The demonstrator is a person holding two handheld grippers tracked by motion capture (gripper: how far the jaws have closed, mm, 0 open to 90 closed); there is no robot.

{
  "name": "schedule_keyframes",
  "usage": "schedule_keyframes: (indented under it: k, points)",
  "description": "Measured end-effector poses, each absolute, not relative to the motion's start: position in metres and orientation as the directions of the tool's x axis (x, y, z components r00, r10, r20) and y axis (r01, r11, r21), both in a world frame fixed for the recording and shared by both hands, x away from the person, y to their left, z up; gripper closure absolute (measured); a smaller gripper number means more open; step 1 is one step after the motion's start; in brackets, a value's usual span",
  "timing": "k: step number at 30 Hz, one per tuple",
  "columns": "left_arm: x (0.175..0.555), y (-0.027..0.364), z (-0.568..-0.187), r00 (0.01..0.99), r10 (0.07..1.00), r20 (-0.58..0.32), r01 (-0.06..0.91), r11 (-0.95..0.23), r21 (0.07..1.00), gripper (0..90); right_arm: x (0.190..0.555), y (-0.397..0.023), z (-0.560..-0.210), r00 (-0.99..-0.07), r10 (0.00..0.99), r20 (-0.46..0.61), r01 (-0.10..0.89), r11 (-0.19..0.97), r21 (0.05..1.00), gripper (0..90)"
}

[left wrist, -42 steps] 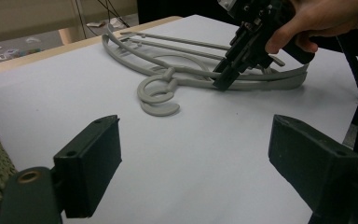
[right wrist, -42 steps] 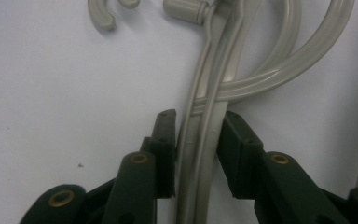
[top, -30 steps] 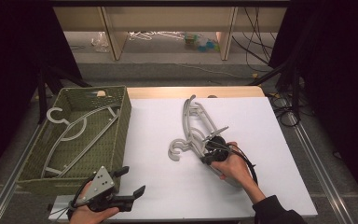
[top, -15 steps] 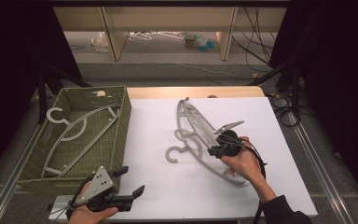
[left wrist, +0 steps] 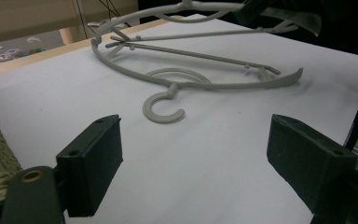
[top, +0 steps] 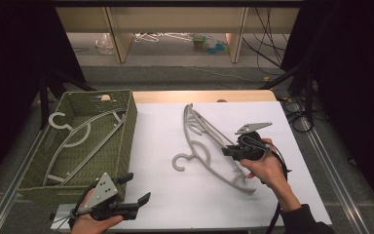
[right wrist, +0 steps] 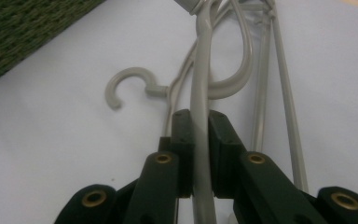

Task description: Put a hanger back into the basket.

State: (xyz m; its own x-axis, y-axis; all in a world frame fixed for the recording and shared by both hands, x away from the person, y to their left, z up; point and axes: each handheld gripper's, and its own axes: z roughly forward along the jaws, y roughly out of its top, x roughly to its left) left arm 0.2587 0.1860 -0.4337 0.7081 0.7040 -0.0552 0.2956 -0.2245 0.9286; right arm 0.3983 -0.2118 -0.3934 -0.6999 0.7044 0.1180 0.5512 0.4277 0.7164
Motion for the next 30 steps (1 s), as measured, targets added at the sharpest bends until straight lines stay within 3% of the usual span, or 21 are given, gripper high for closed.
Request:
schedule_keyframes:
  k: [12, 30]
  points:
    - [0.258, 0.183, -0.433, 0.711, 0.701, -0.049, 0.291, -0.230, 0.929, 17.8, 0.376, -0.209, -0.384, -0.783, 0.584, 0.213, 0.530, 0.447, 0.721, 82.8]
    - [0.276, 0.161, -0.421, 0.747, 0.665, -0.006, 0.255, -0.277, 0.927, 18.5, 0.350, -0.190, -0.400, -0.862, 0.397, 0.315, 0.491, 0.503, 0.711, 82.6]
